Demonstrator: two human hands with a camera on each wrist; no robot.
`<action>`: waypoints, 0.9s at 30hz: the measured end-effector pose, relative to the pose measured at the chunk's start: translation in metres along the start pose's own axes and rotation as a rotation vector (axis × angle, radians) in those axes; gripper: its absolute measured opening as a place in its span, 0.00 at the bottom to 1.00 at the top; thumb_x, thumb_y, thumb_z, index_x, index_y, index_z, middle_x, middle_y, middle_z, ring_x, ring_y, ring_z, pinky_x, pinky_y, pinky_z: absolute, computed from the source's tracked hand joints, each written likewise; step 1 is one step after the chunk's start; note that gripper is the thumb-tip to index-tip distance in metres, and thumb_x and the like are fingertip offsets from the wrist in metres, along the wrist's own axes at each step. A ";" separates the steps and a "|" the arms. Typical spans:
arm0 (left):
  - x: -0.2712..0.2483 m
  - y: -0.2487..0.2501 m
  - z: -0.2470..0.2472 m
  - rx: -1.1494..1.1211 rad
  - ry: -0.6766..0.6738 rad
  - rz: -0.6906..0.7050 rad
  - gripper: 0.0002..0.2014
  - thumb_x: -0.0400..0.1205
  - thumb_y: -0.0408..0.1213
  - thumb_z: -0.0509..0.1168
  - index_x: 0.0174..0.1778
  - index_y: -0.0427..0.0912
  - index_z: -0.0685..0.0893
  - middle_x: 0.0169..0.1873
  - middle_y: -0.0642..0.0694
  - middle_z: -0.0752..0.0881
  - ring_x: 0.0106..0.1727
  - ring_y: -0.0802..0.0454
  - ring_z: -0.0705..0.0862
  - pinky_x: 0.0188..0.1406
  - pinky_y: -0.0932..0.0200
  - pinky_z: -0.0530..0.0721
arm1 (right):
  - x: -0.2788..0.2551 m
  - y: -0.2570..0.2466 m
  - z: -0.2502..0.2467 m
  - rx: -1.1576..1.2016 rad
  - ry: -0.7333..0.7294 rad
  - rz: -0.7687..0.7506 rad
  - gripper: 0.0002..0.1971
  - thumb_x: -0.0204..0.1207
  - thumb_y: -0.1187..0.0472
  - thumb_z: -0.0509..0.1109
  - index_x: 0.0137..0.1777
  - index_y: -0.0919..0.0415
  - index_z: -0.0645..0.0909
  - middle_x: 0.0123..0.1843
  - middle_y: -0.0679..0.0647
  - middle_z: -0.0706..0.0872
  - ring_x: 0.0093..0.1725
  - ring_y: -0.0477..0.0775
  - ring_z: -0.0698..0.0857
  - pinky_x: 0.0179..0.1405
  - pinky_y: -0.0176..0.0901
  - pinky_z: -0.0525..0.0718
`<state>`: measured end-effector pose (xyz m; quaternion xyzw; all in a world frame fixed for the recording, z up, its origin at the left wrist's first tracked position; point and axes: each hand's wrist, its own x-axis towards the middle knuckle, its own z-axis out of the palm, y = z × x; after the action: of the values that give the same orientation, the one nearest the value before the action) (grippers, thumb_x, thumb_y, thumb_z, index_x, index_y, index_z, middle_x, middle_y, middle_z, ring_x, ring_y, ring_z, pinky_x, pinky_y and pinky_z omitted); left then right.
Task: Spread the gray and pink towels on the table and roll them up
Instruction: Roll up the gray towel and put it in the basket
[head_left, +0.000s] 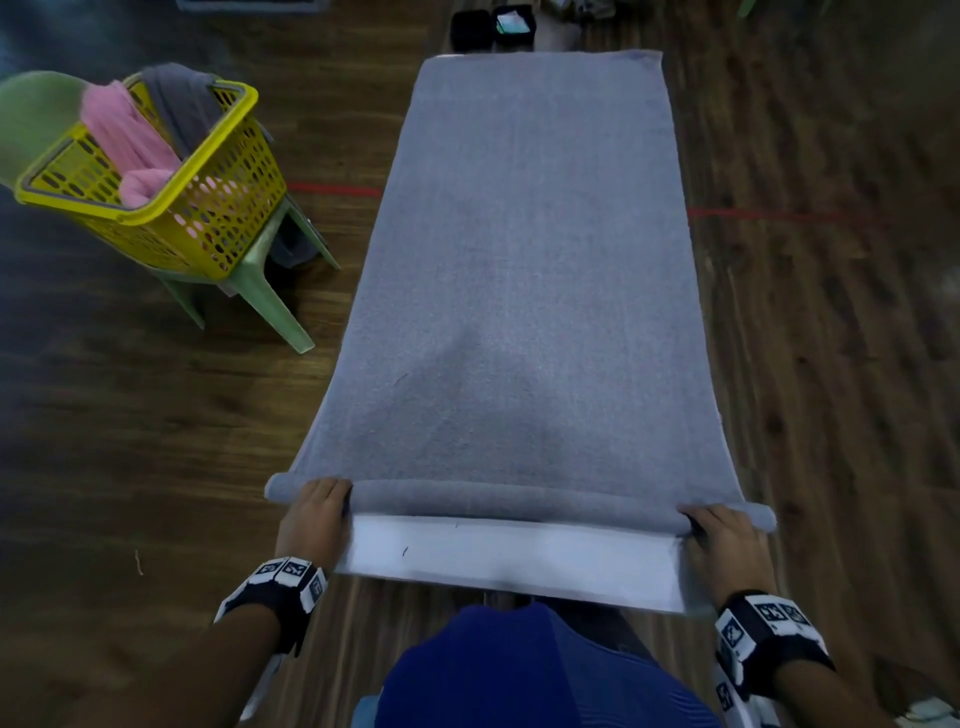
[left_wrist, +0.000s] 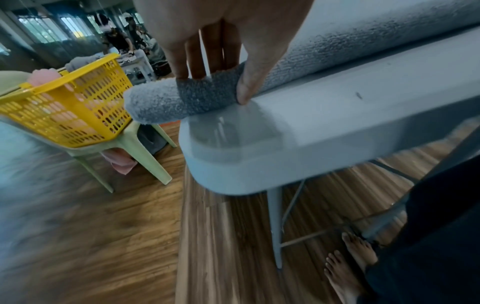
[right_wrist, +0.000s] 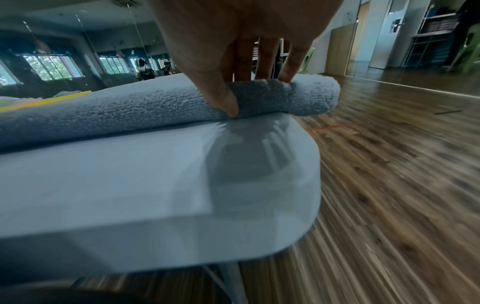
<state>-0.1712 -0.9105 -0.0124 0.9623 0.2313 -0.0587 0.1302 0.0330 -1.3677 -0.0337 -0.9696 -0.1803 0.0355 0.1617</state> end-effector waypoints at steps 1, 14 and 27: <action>-0.006 -0.001 0.002 -0.009 -0.006 -0.005 0.17 0.63 0.22 0.75 0.48 0.34 0.86 0.43 0.39 0.87 0.45 0.37 0.85 0.40 0.47 0.86 | -0.006 0.001 0.001 0.006 0.004 0.002 0.23 0.50 0.78 0.79 0.47 0.63 0.89 0.43 0.60 0.89 0.43 0.67 0.87 0.44 0.62 0.84; -0.022 -0.009 -0.009 -0.086 0.026 0.075 0.17 0.71 0.25 0.70 0.57 0.33 0.85 0.52 0.36 0.87 0.54 0.39 0.85 0.58 0.44 0.82 | -0.008 0.005 -0.020 -0.142 -0.059 0.057 0.11 0.67 0.62 0.75 0.50 0.54 0.85 0.53 0.54 0.84 0.53 0.60 0.83 0.55 0.62 0.78; -0.018 0.001 -0.015 0.087 -0.115 0.033 0.13 0.66 0.35 0.75 0.47 0.45 0.87 0.43 0.47 0.89 0.46 0.44 0.86 0.52 0.45 0.79 | -0.007 -0.002 -0.019 -0.300 -0.248 0.032 0.20 0.56 0.59 0.82 0.48 0.46 0.83 0.46 0.47 0.86 0.44 0.56 0.85 0.46 0.53 0.73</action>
<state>-0.1859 -0.9153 0.0059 0.9658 0.2049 -0.1218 0.1022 0.0286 -1.3743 -0.0153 -0.9738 -0.1865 0.1301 -0.0086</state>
